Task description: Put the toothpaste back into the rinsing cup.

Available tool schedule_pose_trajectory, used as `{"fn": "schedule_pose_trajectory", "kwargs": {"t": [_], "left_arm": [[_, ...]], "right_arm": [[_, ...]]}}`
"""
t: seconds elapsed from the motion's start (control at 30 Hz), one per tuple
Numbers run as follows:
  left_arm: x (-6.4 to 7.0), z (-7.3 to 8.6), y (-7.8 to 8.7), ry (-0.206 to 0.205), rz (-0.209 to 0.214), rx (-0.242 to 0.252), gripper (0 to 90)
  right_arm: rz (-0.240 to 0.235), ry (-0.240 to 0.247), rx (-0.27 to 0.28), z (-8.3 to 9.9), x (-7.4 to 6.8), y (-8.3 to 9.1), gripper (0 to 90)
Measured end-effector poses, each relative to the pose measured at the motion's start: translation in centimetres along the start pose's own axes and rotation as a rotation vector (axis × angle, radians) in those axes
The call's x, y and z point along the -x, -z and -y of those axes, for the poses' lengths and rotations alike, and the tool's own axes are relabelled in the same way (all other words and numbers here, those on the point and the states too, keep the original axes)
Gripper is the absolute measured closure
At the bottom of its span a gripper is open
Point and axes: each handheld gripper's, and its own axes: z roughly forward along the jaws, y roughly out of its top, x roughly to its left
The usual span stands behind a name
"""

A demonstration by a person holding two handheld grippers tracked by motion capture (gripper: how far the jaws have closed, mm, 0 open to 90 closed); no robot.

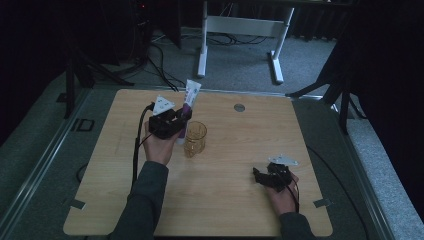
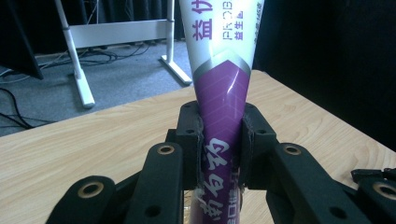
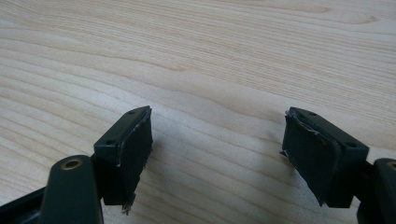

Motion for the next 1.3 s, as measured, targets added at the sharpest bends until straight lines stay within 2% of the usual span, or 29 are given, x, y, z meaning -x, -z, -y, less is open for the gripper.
{"fn": "schedule_pose_trajectory", "kwargs": {"t": [0.77, 1.3], "left_arm": [[-0.8, 0.2, -1.6, 0.023, -0.013, -0.01, 73.2], [-1.3, 0.2, -2.0, 0.057, -0.012, 0.006, 73.2]], "right_arm": [[-0.002, 0.0, 0.0, 0.0, 0.0, 0.0, 24.1], [-0.003, 0.002, 0.0, 0.0, 0.0, 0.0, 24.1]]}}
